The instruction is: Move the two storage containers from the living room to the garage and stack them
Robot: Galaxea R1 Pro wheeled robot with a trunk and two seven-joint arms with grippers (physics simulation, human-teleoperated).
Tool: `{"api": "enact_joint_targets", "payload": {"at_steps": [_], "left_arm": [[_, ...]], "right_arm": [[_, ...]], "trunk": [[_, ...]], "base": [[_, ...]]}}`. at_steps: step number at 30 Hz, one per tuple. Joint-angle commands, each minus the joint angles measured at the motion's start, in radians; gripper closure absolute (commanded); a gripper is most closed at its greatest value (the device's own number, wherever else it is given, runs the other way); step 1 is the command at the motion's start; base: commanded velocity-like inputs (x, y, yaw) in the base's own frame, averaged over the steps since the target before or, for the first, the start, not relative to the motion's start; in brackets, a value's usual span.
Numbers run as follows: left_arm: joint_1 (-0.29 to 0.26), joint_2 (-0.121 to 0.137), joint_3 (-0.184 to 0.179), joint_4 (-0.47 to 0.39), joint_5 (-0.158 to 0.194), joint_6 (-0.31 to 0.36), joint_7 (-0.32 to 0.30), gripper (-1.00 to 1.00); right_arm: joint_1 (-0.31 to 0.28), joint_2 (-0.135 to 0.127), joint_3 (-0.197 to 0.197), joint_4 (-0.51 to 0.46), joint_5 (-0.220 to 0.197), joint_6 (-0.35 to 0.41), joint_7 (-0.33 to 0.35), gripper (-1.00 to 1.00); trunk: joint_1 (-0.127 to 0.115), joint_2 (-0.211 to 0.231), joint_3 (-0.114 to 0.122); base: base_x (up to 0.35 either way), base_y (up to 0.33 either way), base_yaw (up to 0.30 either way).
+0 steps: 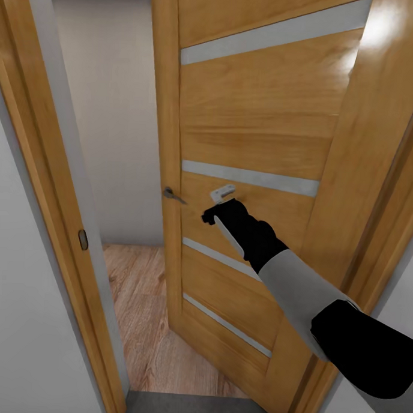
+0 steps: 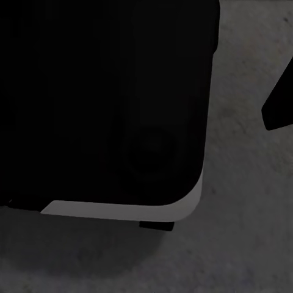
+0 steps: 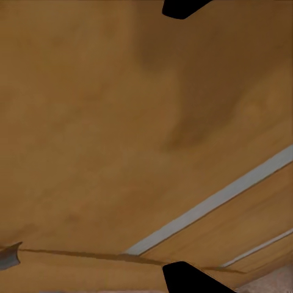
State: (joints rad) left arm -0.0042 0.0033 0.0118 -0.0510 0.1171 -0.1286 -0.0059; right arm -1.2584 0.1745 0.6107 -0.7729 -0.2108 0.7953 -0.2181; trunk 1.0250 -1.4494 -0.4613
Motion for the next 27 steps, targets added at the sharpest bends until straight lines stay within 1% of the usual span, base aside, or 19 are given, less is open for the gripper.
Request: {"api": "enact_joint_targets", "payload": {"at_steps": [1,9,12,14,18,24,27], "left_arm": [[0.0,0.0,0.0,0.0,0.008,-0.002,0.0,-1.0],[0.0,0.001,-0.001,0.0,0.007,-0.001,-0.004,-1.0],[0.0,0.001,-0.002,0.0,0.006,0.002,-0.007,-1.0],[0.0,0.001,-0.003,0.0,0.006,0.003,-0.008,-1.0],[0.0,0.001,-0.003,0.0,0.006,0.0,-0.008,-1.0],[0.0,0.0,-0.003,0.0,0.006,0.0,-0.008,-1.0],[0.0,0.0,-0.003,0.0,0.006,0.0,-0.008,-1.0]], "right_arm": [[-0.001,0.0,0.003,-0.003,-0.01,0.001,-0.004,-1.0],[0.0,0.0,0.009,-0.014,-0.01,-0.001,0.041,-1.0],[0.0,0.0,0.01,-0.031,-0.011,0.0,0.058,-1.0],[0.0,0.0,0.01,-0.048,-0.012,0.001,0.089,-1.0],[0.0,0.0,0.011,-0.052,-0.012,0.001,0.094,-1.0],[0.001,0.0,0.012,-0.052,-0.011,0.003,0.092,-1.0],[0.001,0.0,0.015,-0.042,-0.01,0.005,0.081,-1.0]], "trunk": [[0.0,-0.001,-0.001],[0.0,-0.001,-0.001],[0.0,-0.001,-0.001],[0.0,-0.001,-0.001],[0.0,-0.001,-0.001],[0.0,-0.001,-0.001],[0.0,-0.001,-0.001]], "base": [[0.0,0.0,0.0],[0.017,0.0,0.0],[0.223,0.0,0.0],[0.283,0.0,0.0],[0.128,0.0,0.0],[0.013,0.0,0.0],[0.001,0.0,0.0]]}}
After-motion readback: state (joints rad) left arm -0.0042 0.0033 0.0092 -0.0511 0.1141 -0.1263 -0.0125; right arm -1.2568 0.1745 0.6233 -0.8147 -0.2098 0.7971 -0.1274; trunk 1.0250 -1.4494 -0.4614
